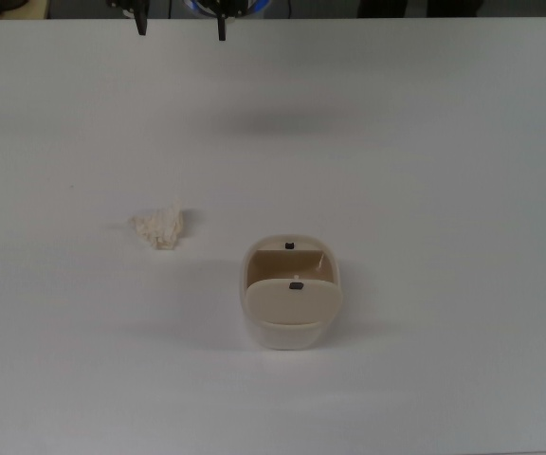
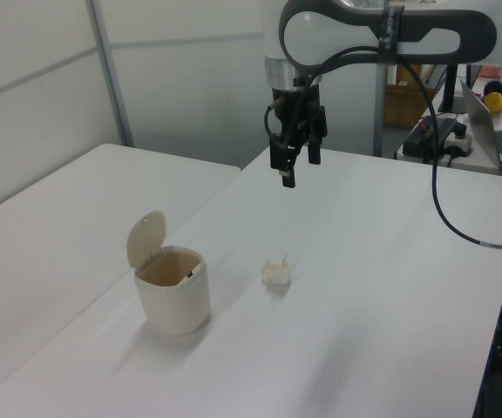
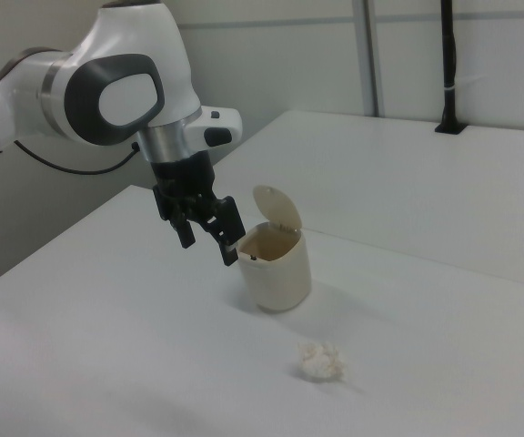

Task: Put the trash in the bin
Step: 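Move the gripper down over the crumpled white paper ball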

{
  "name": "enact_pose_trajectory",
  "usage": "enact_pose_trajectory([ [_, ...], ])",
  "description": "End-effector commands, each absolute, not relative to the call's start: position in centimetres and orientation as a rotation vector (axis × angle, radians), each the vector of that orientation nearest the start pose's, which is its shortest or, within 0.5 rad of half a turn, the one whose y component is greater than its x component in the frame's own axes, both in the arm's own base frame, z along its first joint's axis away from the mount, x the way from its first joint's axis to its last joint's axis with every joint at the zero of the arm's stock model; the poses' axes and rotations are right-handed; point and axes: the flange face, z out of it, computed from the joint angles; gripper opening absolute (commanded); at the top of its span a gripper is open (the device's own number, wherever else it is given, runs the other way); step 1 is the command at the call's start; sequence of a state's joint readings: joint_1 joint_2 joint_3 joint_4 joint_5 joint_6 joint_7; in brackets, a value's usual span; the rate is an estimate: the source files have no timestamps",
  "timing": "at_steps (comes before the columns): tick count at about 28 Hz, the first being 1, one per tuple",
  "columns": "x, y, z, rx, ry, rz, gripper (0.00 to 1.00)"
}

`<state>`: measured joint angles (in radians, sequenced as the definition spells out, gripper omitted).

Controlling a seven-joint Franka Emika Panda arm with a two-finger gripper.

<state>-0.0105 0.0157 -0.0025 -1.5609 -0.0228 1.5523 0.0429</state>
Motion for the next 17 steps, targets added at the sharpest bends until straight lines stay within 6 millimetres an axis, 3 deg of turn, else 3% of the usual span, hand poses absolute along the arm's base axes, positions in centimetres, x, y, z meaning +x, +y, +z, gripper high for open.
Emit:
enact_pose_trajectory([
  [1, 55.8, -1.1, 61.2, -3.144, 0.089, 0.038, 1.00],
  [4, 56.4, -1.2, 60.0, -3.144, 0.029, 0.077, 1.00],
  [9, 57.6, -3.0, 57.4, -3.125, -0.226, 0.142, 1.00],
  [17, 60.2, -3.7, 53.2, -3.156, -0.270, 0.146, 1.00],
])
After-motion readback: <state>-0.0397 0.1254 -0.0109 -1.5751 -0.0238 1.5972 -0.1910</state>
